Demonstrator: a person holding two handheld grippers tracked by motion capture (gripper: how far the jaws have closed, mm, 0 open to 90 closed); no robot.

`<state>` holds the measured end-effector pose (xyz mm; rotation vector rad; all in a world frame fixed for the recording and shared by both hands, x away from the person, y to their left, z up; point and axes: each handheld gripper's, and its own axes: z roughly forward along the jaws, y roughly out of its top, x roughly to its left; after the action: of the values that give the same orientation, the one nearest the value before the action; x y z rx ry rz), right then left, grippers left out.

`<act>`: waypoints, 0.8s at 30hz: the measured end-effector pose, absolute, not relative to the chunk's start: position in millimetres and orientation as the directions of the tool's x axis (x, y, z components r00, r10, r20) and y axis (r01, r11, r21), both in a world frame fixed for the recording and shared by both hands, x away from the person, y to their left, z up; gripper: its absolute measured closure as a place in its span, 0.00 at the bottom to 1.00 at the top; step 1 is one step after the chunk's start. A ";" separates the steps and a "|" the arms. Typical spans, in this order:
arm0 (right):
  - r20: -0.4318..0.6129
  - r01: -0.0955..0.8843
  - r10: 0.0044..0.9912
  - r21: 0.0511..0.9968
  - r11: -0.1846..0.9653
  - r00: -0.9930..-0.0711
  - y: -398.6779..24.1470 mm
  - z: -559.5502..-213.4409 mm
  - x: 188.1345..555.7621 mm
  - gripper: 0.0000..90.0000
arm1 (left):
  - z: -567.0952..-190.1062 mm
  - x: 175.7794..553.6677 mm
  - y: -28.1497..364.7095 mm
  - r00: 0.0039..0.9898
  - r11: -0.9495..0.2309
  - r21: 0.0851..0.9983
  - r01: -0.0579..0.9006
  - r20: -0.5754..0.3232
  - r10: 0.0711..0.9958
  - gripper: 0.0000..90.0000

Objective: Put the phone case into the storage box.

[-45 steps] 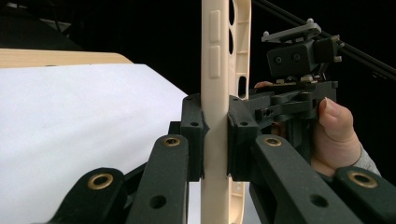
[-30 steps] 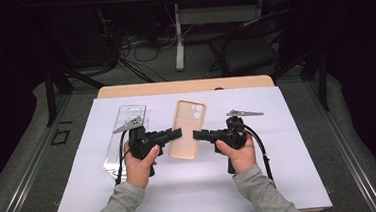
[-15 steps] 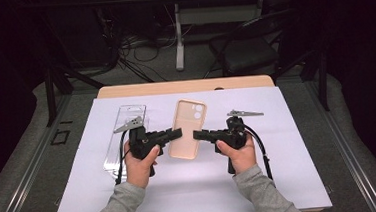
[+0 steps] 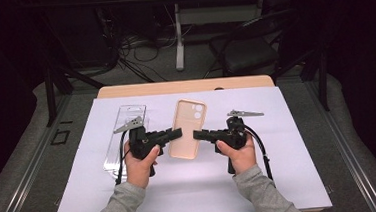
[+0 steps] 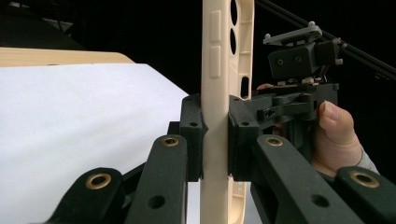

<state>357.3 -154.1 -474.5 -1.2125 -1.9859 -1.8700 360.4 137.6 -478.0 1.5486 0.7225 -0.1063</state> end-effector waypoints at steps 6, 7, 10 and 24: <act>0.608 0.633 0.440 0.766 -0.108 -0.661 -154.3 -474.5 357.1 0.90 | -478.0 360.3 137.3 0.791 0.065 0.865 0.497 -0.483 0.376 0.88; 0.608 0.633 0.440 0.766 -0.108 -0.661 -154.3 -474.5 357.1 0.90 | -478.0 360.3 137.3 0.791 0.066 0.865 0.497 -0.483 0.375 0.88; 0.608 0.632 0.438 0.767 -0.109 -0.662 -154.4 -474.3 357.0 0.90 | -477.9 360.3 137.5 0.790 0.067 0.864 0.498 -0.485 0.376 0.88; 0.600 0.627 0.452 0.772 -0.107 -0.661 -156.8 -473.9 357.5 0.90 | -479.3 362.5 137.9 0.780 0.070 0.861 0.504 -0.489 0.391 0.68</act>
<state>357.5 -156.8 -473.9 -1.2211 -1.9988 -1.8762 362.5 137.9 -479.3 1.5436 0.7464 -0.0976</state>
